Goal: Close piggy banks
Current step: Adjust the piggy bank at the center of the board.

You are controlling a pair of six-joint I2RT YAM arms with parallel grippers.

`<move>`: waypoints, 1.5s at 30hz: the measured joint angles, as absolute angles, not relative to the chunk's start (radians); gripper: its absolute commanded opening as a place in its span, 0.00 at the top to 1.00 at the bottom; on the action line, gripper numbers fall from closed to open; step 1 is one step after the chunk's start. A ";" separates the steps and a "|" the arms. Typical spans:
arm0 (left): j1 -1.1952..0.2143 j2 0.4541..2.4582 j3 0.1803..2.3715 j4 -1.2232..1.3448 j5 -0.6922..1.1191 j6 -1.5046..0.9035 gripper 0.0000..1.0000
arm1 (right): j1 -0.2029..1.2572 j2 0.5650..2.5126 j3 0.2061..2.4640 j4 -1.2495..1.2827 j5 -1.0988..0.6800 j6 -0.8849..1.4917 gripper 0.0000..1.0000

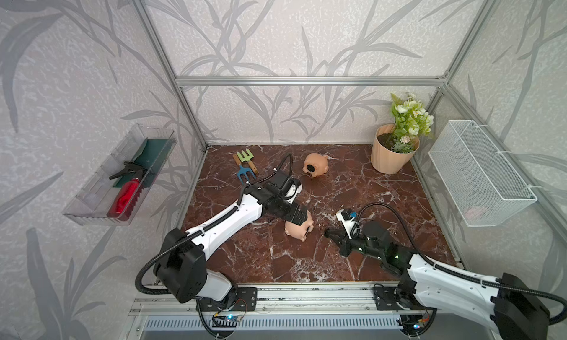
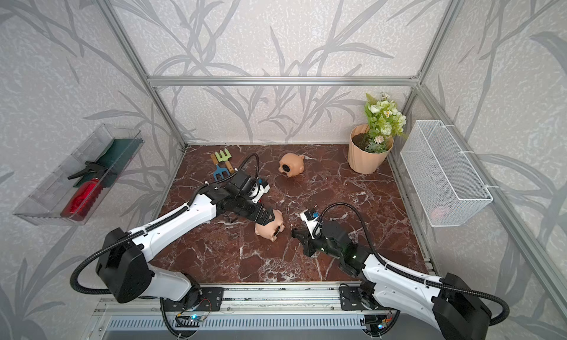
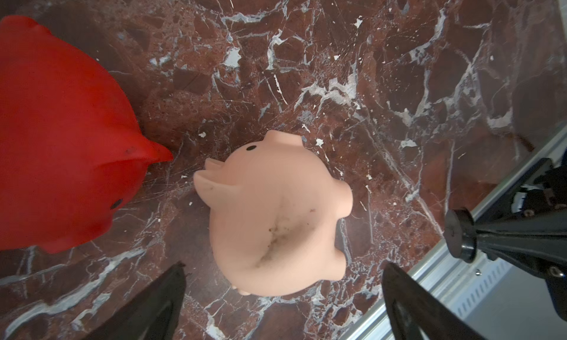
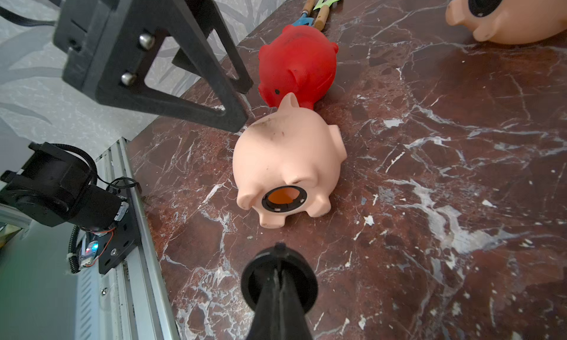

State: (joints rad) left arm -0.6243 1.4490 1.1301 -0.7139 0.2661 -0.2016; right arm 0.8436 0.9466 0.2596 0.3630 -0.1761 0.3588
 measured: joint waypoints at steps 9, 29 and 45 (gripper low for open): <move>-0.672 1.456 1.130 -0.726 0.196 -0.191 0.00 | 0.883 1.056 0.251 0.493 -0.148 0.332 1.00; -0.703 1.569 1.123 -0.708 0.205 -0.189 0.01 | 0.895 1.085 0.237 0.579 -0.139 0.299 1.00; -0.660 1.601 1.115 -0.676 0.265 -0.202 0.13 | 0.896 1.097 0.223 0.603 -0.128 0.271 1.00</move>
State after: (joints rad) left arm -0.6598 1.6009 1.1149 -0.6762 0.2649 -0.2024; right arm 0.8955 1.0966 0.2234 0.6025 -0.1280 0.2714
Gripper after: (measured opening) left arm 0.898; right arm 0.046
